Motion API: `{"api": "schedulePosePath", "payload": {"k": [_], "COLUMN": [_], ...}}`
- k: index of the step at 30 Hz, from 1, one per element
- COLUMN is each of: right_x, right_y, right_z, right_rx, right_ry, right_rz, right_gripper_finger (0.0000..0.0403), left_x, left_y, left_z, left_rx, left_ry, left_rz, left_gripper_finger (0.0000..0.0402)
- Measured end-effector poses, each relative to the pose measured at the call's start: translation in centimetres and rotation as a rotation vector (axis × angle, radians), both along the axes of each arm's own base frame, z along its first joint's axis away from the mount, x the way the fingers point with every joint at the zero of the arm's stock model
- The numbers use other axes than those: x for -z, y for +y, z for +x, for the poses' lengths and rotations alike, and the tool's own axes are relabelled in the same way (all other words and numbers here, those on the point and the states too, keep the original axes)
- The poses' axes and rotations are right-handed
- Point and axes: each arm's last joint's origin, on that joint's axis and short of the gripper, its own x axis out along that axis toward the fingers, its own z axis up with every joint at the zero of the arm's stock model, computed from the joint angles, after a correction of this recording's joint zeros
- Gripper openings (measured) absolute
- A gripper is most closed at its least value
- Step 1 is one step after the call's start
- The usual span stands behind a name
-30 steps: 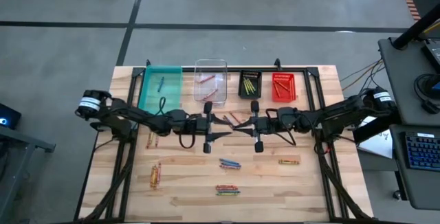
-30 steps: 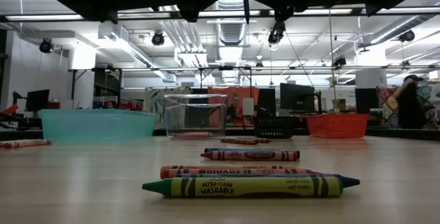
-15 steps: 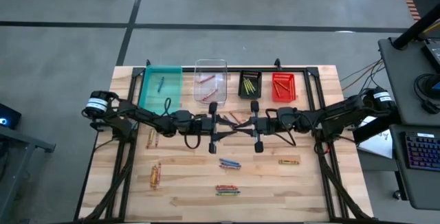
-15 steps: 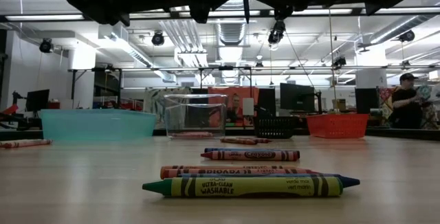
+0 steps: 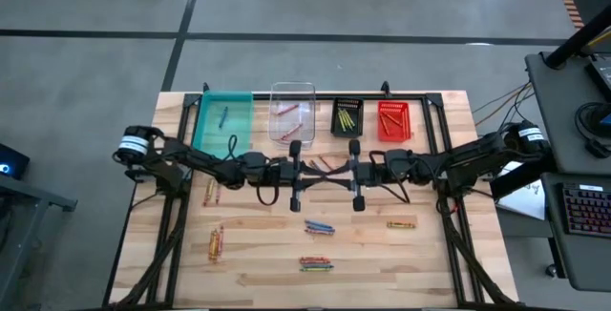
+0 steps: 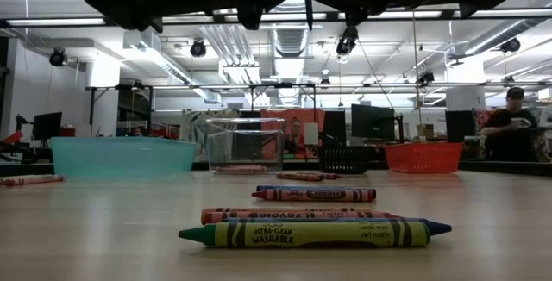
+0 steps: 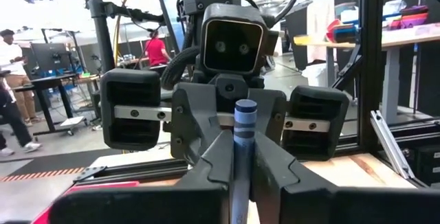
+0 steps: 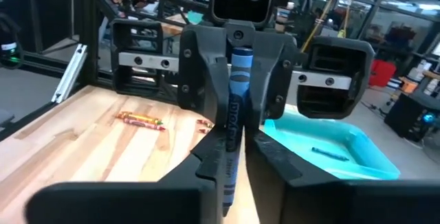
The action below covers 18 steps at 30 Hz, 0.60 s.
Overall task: Sort crayons
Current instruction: Put the blue crayon into the green transparent bin
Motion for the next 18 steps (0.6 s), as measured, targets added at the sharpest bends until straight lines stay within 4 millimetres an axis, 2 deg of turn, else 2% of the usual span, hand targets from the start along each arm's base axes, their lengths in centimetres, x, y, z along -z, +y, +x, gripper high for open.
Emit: {"api": "schedulePosePath", "payload": {"k": [5, 10, 13, 18], "right_x": [-0.5, -1.7, -2.2, -3.7], "right_y": [-0.2, -0.8, -1.1, -1.1], "right_z": [-0.1, -0.1, 0.1, 0.3], "right_rx": [0.052, 0.268, 0.370, 0.389], "right_ry": [-0.009, 0.079, 0.189, 0.281], "right_rz": [-0.001, -0.004, -0.021, -0.018], "right_gripper_finger": [0.0086, 0.0107, 0.0112, 0.0106], "left_x": [-0.8, -2.3, -3.3, -4.7], "left_y": [0.3, 1.2, 2.4, 5.6], "left_z": [-0.6, -2.2, -3.7, -6.8], "left_rx": [-0.015, -0.114, -0.228, -0.468], "left_ry": [0.045, 0.145, 0.228, 0.359], "left_rz": [0.003, 0.023, 0.044, 0.044], "left_gripper_finger": [0.0003, 0.0003, 0.0003, 0.0002]}}
